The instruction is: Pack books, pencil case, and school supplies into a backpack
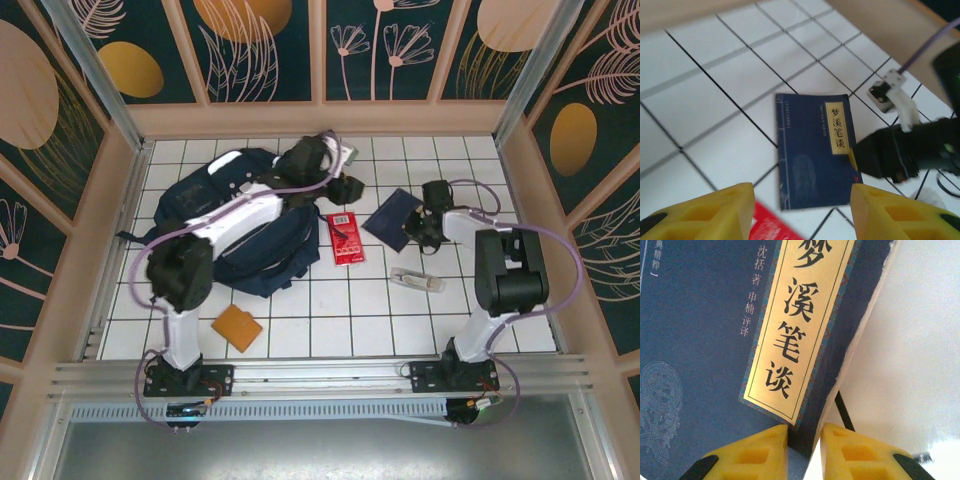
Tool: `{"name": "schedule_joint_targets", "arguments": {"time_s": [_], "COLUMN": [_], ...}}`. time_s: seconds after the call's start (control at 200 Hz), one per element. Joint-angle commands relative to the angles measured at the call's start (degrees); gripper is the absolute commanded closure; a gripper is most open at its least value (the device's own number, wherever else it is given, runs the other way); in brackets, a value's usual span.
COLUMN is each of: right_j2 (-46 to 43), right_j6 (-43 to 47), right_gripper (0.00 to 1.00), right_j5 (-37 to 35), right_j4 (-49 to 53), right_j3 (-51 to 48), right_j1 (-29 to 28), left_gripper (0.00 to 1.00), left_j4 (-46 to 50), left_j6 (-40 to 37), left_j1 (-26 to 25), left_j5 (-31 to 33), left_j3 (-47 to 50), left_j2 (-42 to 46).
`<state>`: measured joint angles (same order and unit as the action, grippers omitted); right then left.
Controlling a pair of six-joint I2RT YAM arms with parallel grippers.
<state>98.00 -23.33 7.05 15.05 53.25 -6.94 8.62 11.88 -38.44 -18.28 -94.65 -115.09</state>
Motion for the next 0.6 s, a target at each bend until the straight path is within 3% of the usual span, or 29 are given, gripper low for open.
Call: {"name": "schedule_joint_targets", "arguments": {"time_s": [0.0, 0.24, 0.395, 0.591], "right_j2": [-2.7, -3.4, -3.0, -3.0], "right_j6": [7.3, 9.3, 10.5, 11.0], "right_gripper": [0.73, 0.74, 0.77, 0.77], "right_j5": [6.9, 16.2, 17.5, 17.0], "right_j4": [3.1, 1.9, 2.1, 2.1], "right_j3": [-4.3, -5.1, -5.0, -5.3], "right_j1": [3.0, 6.6, 6.8, 6.9], "left_gripper": [0.47, 0.45, 0.45, 0.44], "left_j4": [7.9, 13.2, 15.6, 17.5], "left_j6": [9.5, 15.1, 16.8, 19.3], "left_j1": [-2.9, -5.6, -5.8, -6.3], "left_j5": [1.6, 0.1, -1.1, 2.2], "left_j3": [-8.8, -16.0, -19.3, -20.2], "left_j2": [-8.3, -18.8, -23.5, -27.1]}}
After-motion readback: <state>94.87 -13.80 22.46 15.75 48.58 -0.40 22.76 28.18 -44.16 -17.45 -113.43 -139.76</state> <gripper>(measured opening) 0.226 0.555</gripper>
